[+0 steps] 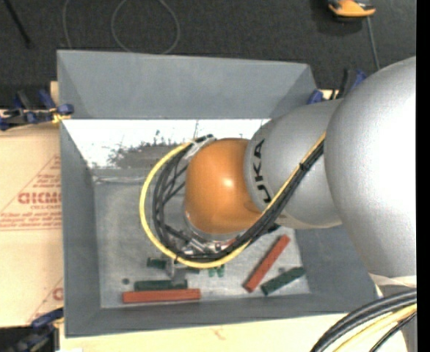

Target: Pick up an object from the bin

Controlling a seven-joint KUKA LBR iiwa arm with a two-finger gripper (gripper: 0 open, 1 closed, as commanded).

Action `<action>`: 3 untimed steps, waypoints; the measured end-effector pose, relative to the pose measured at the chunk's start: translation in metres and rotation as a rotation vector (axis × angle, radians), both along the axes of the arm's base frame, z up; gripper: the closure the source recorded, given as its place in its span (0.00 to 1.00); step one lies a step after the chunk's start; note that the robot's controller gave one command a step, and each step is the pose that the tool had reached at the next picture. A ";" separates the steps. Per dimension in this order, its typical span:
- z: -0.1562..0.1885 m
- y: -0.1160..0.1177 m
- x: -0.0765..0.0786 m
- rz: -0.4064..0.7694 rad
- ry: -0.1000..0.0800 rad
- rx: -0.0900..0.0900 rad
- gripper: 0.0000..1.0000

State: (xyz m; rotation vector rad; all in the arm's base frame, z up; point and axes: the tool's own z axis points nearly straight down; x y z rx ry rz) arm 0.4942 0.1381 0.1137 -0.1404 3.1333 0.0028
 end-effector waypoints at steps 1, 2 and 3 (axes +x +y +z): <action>0.025 0.035 -0.005 -0.003 0.000 0.002 1.00; 0.052 0.076 -0.014 -0.010 0.000 0.003 1.00; 0.050 0.073 -0.014 -0.016 0.003 -0.001 0.00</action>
Offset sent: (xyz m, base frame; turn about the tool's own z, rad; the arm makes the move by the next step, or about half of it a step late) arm -0.0055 0.0332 0.0229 0.0081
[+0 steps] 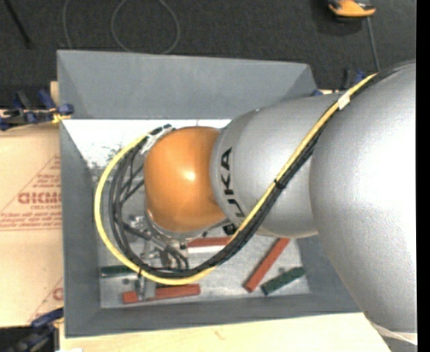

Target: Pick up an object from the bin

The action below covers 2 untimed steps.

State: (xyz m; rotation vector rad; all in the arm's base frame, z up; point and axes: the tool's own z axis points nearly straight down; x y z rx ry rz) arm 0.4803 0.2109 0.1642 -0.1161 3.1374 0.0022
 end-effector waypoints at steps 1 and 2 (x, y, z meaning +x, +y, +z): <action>-0.098 0.019 0.010 -0.054 0.006 -0.002 0.00; -0.091 0.021 0.013 -0.057 -0.003 0.004 1.00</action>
Offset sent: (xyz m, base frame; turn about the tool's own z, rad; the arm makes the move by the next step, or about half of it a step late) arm 0.0105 0.0195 -0.0942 0.0569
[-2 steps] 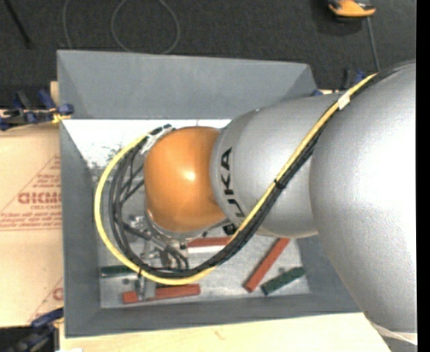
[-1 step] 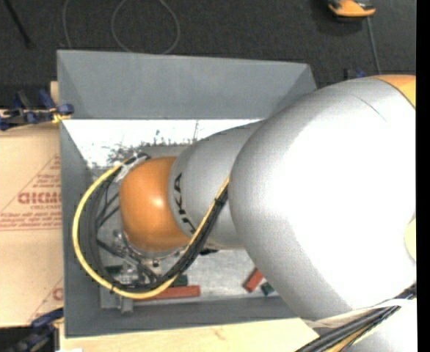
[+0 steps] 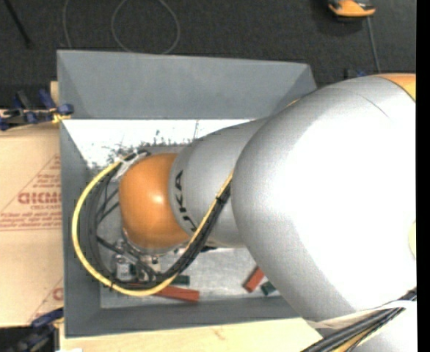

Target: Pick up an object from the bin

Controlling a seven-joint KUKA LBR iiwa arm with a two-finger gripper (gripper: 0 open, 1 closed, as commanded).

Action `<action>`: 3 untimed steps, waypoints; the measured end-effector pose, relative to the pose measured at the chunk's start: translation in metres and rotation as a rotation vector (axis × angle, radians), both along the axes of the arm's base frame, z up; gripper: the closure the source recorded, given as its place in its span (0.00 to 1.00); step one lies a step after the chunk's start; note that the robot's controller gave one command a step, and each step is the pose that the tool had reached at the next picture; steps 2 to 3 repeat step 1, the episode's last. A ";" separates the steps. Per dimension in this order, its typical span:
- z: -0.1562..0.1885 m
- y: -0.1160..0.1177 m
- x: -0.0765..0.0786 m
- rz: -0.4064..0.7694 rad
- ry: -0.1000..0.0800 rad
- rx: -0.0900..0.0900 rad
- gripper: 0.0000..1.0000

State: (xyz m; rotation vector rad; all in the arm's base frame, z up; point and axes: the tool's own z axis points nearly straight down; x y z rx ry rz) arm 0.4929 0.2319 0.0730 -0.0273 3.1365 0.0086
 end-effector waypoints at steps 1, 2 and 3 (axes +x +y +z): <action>0.209 -0.036 0.013 0.043 -0.007 -0.002 1.00; 0.209 -0.036 0.013 0.043 -0.007 -0.002 1.00; 0.209 -0.036 0.013 0.043 -0.007 -0.002 1.00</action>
Offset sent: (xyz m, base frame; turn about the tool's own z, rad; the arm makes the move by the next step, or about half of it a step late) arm 0.0103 -0.0349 0.2037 -0.0447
